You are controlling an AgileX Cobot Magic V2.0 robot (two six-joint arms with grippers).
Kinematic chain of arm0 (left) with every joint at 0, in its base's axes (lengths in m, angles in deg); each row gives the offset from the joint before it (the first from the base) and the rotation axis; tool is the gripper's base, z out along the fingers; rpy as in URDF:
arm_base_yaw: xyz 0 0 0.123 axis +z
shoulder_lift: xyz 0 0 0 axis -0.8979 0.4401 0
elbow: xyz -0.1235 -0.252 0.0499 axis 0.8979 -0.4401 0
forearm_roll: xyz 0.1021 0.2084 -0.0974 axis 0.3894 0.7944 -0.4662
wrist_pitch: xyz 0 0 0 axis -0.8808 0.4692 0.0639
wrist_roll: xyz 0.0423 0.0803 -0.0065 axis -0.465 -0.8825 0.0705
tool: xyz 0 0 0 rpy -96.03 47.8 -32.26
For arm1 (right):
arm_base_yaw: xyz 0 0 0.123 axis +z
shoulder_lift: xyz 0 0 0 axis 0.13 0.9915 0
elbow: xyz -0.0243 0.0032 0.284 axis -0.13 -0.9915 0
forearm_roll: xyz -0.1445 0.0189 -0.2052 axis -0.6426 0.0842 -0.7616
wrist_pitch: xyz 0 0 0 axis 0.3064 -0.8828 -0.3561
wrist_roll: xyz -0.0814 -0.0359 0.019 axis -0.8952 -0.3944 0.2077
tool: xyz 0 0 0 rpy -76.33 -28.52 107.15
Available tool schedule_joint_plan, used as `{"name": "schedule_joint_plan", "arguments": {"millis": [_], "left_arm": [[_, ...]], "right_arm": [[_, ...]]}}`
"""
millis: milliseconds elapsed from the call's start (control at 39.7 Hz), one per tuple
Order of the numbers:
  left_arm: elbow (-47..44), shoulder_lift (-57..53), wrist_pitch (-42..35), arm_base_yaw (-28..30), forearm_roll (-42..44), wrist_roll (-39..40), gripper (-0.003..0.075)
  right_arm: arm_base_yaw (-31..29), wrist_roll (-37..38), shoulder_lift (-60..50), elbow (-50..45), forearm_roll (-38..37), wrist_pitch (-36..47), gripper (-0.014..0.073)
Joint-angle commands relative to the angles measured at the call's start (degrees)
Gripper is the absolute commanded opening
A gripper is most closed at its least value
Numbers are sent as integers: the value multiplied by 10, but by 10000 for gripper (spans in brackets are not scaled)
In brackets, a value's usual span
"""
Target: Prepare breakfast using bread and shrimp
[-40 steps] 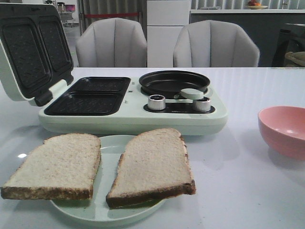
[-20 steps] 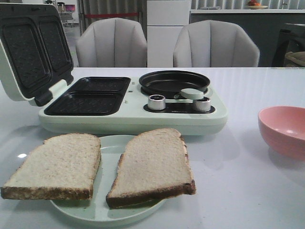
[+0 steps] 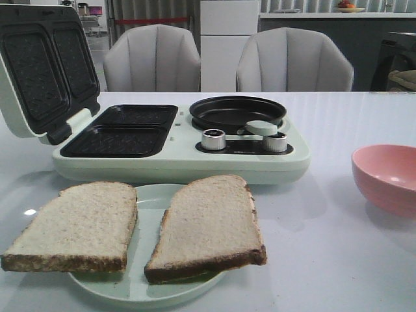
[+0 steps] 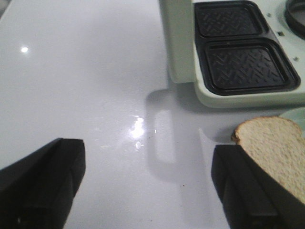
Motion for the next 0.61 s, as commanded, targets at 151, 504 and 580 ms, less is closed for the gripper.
{"name": "schedule_joint_plan", "arguments": {"millis": [151, 504, 580], "left_arm": [[14, 75, -51, -188, 27, -121, 581], [-10, 257, -18, -428, 317, 40, 505], [-10, 299, 9, -461, 418, 135, 461]], "right_arm": [[2, -3, 3, 20, 0, 39, 413], [2, -3, 3, 20, 0, 39, 413], [2, -3, 3, 20, 0, 39, 413]]}}
